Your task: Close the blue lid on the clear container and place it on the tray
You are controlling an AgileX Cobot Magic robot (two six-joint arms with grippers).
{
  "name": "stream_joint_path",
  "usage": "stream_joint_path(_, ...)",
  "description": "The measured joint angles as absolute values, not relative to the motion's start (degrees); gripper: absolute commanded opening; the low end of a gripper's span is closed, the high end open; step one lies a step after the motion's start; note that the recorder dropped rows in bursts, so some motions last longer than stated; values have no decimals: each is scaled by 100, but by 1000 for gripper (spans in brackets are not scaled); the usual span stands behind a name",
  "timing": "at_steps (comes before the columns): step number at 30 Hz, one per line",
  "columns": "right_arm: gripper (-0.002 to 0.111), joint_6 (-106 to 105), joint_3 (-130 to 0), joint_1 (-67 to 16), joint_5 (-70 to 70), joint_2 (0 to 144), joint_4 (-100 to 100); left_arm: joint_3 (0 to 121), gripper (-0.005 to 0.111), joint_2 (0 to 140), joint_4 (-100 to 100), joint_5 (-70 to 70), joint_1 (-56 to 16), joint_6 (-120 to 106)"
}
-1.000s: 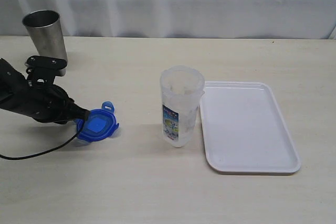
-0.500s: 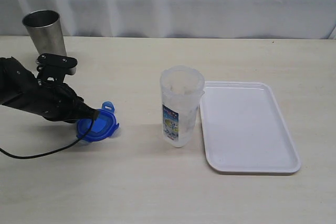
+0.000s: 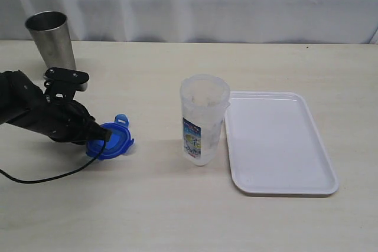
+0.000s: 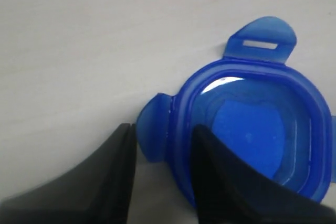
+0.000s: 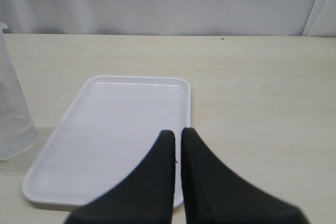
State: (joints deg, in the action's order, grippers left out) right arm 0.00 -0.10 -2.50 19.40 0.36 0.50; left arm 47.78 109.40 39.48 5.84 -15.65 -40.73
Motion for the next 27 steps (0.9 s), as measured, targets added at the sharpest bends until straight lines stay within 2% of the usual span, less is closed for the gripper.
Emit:
stream_joint_path(17, 5, 0, -10, -250, 1940, 36, 50, 4778, 33, 10977, 3948, 496, -1565, -4073)
stream_joint_path(27, 5, 0, -10, -250, 1940, 36, 50, 4778, 8, 10977, 3948, 507, -1565, -3786)
